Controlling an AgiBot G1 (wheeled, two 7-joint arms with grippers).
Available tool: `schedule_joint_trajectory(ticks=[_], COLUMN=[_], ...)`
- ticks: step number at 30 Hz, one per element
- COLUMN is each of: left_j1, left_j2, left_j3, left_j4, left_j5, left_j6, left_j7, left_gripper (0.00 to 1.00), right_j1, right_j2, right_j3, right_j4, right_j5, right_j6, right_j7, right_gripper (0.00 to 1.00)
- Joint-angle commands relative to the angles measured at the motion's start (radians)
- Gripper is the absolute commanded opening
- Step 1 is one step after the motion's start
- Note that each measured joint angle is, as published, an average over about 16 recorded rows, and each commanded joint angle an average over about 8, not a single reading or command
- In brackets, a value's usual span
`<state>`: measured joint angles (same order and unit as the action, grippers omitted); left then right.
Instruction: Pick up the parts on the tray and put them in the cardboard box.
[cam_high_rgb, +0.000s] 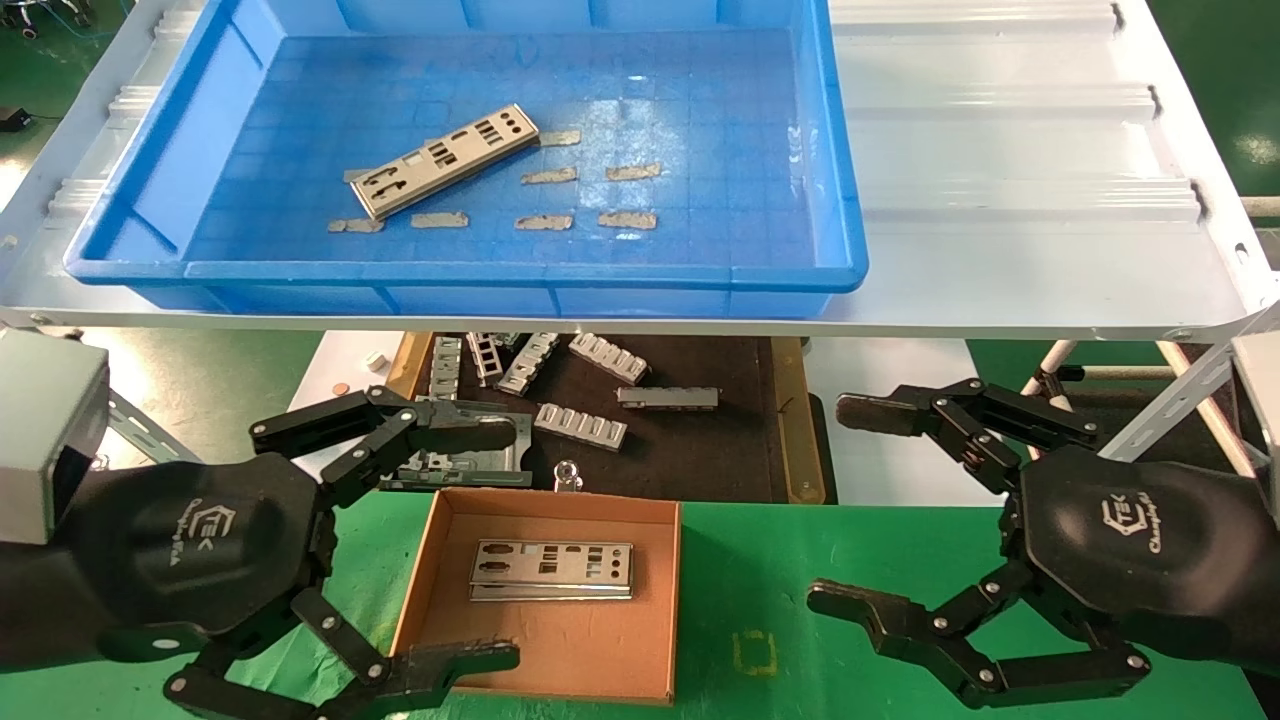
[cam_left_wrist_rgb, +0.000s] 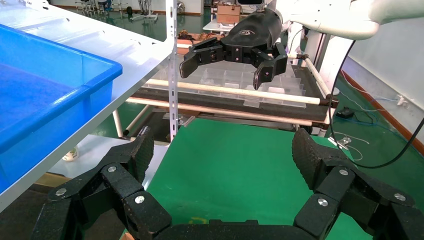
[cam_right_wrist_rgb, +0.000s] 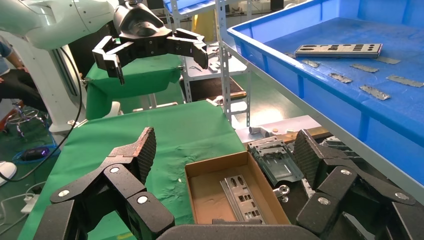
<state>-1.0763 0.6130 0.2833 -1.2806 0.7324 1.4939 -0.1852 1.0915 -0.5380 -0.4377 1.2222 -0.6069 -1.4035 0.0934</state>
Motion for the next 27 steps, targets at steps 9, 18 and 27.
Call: schedule_joint_trajectory(ticks=[9, 18, 27], left_j1=[0.000, 0.000, 0.000], left_j2=[0.000, 0.000, 0.000], left_j3=[0.000, 0.000, 0.000], left_j4=[0.000, 0.000, 0.000], left_j5=[0.000, 0.000, 0.000], left_j6=[0.000, 0.000, 0.000], left_j7=[0.000, 0.000, 0.000], left_gripper=[1.00, 1.00, 1.00], right_j1=[0.000, 0.000, 0.000], right_j2=[0.000, 0.000, 0.000], right_j3=[0.000, 0.000, 0.000], right_j4=[0.000, 0.000, 0.000], right_j5=[0.000, 0.000, 0.000], right_j6=[0.000, 0.000, 0.000], right_j7=[0.000, 0.000, 0.000], right_gripper=[1.00, 1.00, 1.00])
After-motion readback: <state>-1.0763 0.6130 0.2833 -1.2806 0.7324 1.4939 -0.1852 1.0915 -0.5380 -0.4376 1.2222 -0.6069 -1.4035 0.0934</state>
